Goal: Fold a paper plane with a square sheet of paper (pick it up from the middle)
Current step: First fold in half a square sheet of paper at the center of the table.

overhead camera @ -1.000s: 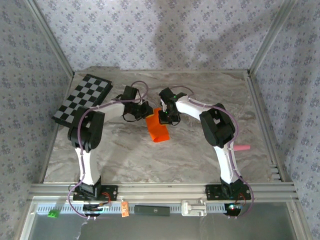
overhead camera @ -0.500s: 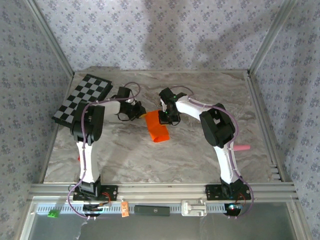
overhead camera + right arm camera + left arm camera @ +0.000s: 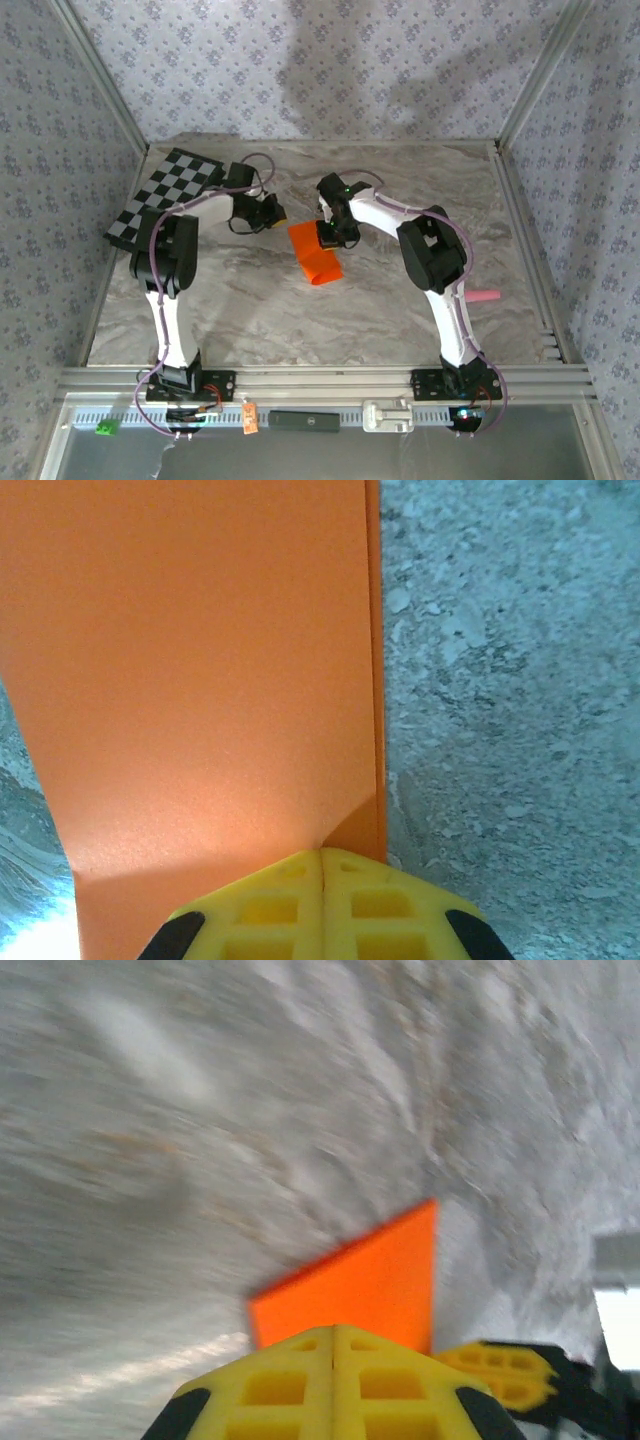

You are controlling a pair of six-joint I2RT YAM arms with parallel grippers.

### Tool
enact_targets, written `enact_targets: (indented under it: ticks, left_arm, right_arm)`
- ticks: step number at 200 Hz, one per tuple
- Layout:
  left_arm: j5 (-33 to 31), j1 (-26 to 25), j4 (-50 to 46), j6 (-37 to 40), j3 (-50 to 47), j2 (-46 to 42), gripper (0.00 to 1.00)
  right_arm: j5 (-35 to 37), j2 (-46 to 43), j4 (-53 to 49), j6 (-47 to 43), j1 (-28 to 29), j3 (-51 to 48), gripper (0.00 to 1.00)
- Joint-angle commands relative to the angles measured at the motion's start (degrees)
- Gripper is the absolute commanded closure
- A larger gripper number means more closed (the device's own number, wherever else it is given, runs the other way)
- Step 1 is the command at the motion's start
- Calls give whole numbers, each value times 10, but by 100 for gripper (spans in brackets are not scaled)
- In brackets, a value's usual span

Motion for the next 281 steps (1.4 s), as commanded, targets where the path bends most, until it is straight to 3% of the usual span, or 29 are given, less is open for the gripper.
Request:
enact_targets:
  ticks: [1,72,114,159,219,281]
  left_arm:
    - [16,-30,-13,-7,-6,-6,95]
    - [37,-54,-8,-21,15,60,96]
    - [14,-54,-25,-25,25,81,97]
    - [-29,-53,-47,-41,9,95,98]
    - [-51,-53,-32,-67,-20,96,99]
    - [-44,-49,-31,-48,-22,99,99]
  right_arm:
    - [68,62,-75,-21,-21,-21,97]
    - [30,71,-72,-43,-33,5,96]
    - [16,73,-72,-39,-36,20,97]
    - [-40,-6,2,25,-31,23,96]
    - [-65,-115,135,117,3,-102,96]
    - [-72,-96,140,109,22,-124,97]
